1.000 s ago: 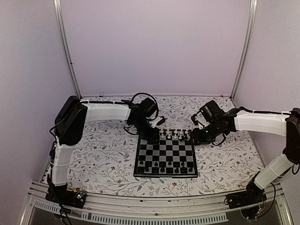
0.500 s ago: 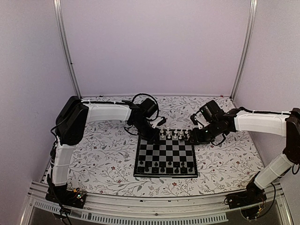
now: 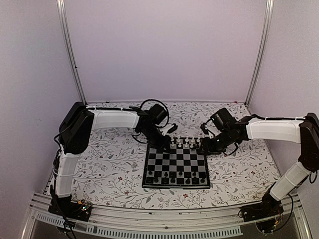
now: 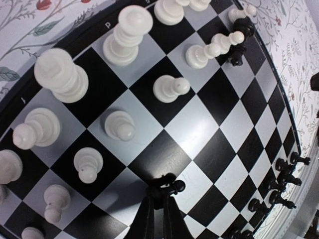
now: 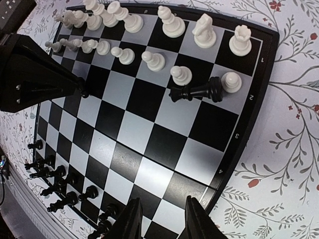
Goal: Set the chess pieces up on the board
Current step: Pick up the chess piece from the chessboard.
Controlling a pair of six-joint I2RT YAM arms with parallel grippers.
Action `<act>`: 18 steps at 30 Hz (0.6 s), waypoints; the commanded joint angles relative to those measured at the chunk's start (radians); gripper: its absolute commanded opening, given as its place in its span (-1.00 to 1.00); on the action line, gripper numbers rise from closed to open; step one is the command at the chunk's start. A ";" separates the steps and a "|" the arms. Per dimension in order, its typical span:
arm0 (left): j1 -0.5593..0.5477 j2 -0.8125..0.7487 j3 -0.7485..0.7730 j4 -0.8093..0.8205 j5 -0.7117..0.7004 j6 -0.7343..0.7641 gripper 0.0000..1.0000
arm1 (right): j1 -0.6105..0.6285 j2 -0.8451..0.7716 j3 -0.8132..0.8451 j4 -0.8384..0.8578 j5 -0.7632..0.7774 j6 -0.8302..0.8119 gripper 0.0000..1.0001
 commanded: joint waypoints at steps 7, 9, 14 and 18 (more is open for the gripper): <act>0.026 -0.041 -0.092 0.083 0.146 -0.064 -0.90 | -0.002 0.066 0.071 0.114 -0.125 -0.009 -0.36; 0.031 -0.051 -0.115 0.110 0.176 -0.091 -0.89 | -0.002 0.086 0.081 0.134 -0.155 0.002 -0.35; 0.046 -0.077 -0.173 0.191 0.256 -0.171 -0.90 | -0.001 0.138 0.091 0.190 -0.228 0.025 -0.34; 0.054 -0.098 -0.201 0.243 0.300 -0.227 -0.89 | 0.000 0.169 0.098 0.221 -0.261 0.047 -0.32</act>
